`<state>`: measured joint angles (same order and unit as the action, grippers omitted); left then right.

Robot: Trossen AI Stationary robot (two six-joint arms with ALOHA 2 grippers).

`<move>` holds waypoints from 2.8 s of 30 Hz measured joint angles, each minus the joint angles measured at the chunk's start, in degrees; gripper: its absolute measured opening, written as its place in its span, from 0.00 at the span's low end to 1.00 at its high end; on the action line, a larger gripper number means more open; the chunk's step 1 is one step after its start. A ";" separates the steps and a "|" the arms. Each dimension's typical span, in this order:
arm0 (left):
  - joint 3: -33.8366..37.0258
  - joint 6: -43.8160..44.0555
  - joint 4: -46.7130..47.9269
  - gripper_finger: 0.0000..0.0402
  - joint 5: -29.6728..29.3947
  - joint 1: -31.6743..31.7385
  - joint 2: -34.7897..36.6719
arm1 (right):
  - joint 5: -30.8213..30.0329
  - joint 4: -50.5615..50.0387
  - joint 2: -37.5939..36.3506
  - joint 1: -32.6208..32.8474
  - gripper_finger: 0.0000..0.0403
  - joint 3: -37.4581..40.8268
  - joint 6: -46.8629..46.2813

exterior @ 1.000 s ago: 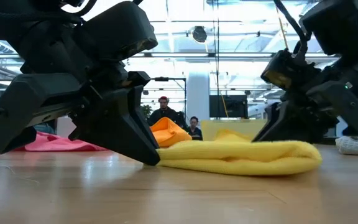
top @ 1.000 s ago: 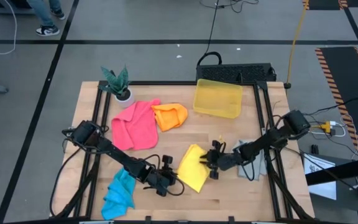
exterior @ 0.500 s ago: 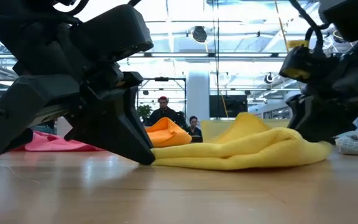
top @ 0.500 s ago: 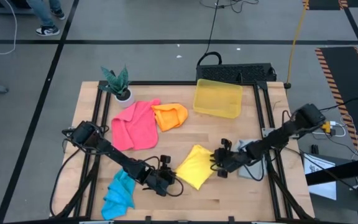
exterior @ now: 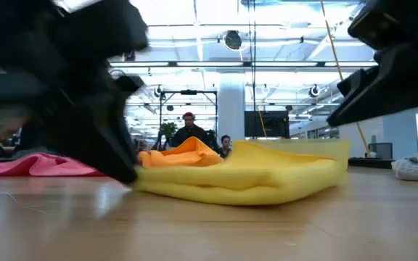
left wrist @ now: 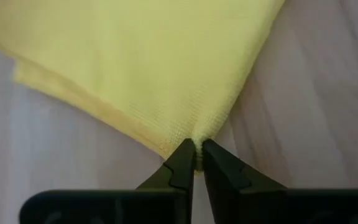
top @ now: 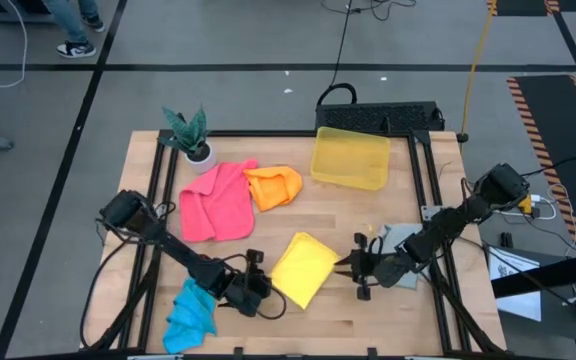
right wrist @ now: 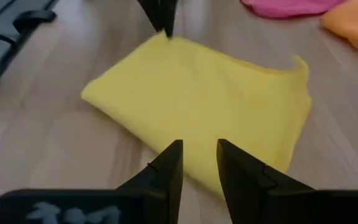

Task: Fold microfiber towels
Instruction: Fold the yellow kitchen towel

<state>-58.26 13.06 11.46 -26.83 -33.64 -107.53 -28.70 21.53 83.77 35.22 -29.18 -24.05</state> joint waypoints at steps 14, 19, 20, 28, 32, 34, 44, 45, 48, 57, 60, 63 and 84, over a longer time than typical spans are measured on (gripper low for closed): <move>-0.17 1.93 -0.28 0.09 -1.48 0.76 1.65 | -5.74 18.65 12.63 -2.97 0.09 4.13 -6.37; -0.14 7.28 3.81 0.09 -1.31 -0.38 1.65 | -7.88 19.81 17.35 -5.88 0.01 3.95 -9.29; 0.14 8.00 3.82 0.09 -1.29 -0.66 1.65 | -8.85 19.74 17.51 -6.38 0.02 4.09 -10.23; 6.06 15.31 0.01 0.09 -3.30 -2.64 1.76 | -7.66 19.22 14.17 -6.12 0.00 6.69 -11.46; 5.87 16.38 0.87 0.09 -4.60 -3.60 1.99 | -3.04 20.95 11.30 -4.06 0.01 6.73 -5.34; 4.59 14.17 0.78 0.09 -6.82 -4.04 2.71 | -1.03 23.21 10.28 -3.39 0.01 6.71 -2.52; 2.85 -7.22 -30.67 0.09 2.00 3.39 -1.45 | -1.55 23.32 9.79 -5.17 0.01 6.68 -5.34; 2.85 -8.03 -33.18 0.09 4.80 4.58 -2.72 | -1.66 21.82 9.79 -5.73 0.01 6.68 -6.51; 2.89 -9.28 -38.86 0.09 11.51 7.68 -7.12 | -4.89 17.47 9.81 -6.94 0.01 6.70 -10.63; 2.78 -5.18 -37.44 0.09 14.64 9.86 -11.09 | -8.96 3.78 9.73 -8.61 0.01 6.64 -22.37; 2.78 -5.86 -38.10 0.09 14.50 9.21 -11.15 | -10.36 1.43 9.59 -8.55 0.01 6.53 -22.00; 2.80 -6.58 -38.55 0.09 14.60 8.69 -11.25 | -11.88 0.32 8.18 -7.74 0.01 6.64 -18.90; 2.87 -5.40 -38.35 0.09 14.66 8.39 -11.29 | -8.41 8.85 12.42 -5.20 0.00 6.47 -19.05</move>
<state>-55.40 7.66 -26.89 -12.17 -25.26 -118.83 -37.11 30.39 96.19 30.02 -22.72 -43.09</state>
